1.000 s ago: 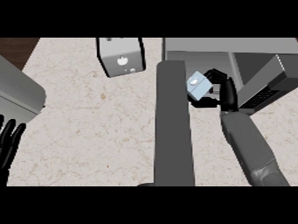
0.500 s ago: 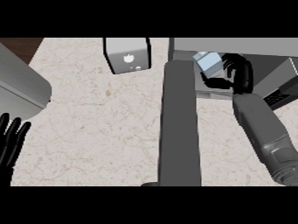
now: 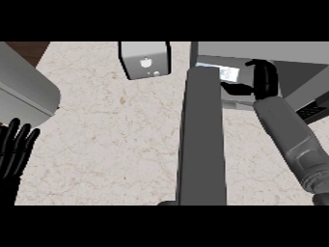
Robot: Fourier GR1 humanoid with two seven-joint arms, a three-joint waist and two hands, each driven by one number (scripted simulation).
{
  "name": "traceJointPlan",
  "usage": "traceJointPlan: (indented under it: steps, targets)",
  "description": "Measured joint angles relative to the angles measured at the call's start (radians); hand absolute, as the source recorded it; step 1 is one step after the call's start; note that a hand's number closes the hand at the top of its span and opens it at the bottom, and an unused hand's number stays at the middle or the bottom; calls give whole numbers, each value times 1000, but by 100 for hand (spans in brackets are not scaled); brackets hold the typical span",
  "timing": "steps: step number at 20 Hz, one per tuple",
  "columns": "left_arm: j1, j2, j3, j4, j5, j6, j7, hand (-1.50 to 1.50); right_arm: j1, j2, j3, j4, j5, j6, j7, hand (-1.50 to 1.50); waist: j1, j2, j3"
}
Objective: Pick up the milk, place it into the microwave and close the microwave
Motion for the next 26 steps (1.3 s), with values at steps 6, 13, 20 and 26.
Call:
traceJointPlan:
  steps: [6,13,20,26]
  targets:
    - [9,-2,-16,-8,-22,-4,-5,-150,-48,16,18,45,26,33,24,-150,7,0,0]
    - [16,-3,-26,-18,-40,-5,-7,-150,-59,39,-5,48,11,16,16,-150,1,-2,0]
    - [43,-9,-39,-37,-58,-7,-14,-150,-50,27,-42,38,-15,-25,-2,-150,-8,-6,0]
    - [58,-26,-71,-47,-88,-1,-15,-150,-42,-3,-68,23,-32,-30,-39,-150,-16,-8,0]
